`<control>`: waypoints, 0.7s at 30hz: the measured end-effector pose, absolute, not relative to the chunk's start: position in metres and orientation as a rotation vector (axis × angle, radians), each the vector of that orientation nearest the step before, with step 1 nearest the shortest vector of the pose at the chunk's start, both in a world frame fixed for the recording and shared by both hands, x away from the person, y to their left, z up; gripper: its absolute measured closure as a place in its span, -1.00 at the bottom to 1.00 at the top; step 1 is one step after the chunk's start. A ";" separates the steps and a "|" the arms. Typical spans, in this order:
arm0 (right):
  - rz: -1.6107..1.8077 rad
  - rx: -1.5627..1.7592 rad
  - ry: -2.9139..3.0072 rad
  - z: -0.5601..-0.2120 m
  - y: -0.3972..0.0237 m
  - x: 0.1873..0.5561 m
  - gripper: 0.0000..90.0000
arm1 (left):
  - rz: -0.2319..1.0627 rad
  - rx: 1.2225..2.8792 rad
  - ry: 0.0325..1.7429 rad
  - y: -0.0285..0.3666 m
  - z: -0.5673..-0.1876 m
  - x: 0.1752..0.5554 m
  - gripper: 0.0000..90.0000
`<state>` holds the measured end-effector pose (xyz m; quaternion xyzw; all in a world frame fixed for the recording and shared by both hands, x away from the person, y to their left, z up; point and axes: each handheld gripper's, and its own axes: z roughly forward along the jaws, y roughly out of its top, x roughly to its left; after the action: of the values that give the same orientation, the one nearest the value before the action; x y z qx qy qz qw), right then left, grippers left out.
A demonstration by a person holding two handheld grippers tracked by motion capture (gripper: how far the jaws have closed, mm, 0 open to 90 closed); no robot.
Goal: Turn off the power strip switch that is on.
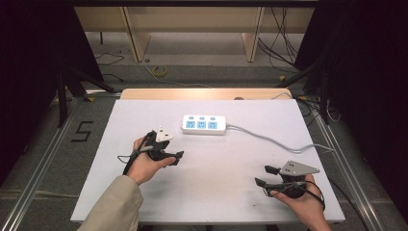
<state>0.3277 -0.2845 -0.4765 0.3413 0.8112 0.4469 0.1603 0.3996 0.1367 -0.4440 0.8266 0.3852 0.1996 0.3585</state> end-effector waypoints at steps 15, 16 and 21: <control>1.280 0.976 2.317 -0.476 -0.283 0.327 -0.16 | 0.551 2.126 1.018 0.170 -0.474 0.346 -0.45; 1.282 0.973 2.316 -0.476 -0.283 0.327 -0.16 | 0.562 2.126 1.023 0.172 -0.476 0.344 -0.45; 1.280 0.970 2.322 -0.476 -0.282 0.327 -0.16 | 0.575 2.114 1.112 0.184 -0.488 0.343 -0.49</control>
<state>0.3272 -0.2824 -0.4764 0.3393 0.8121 0.4476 0.1583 0.3432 0.1837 -0.4876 0.8104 0.4264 0.2204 0.3359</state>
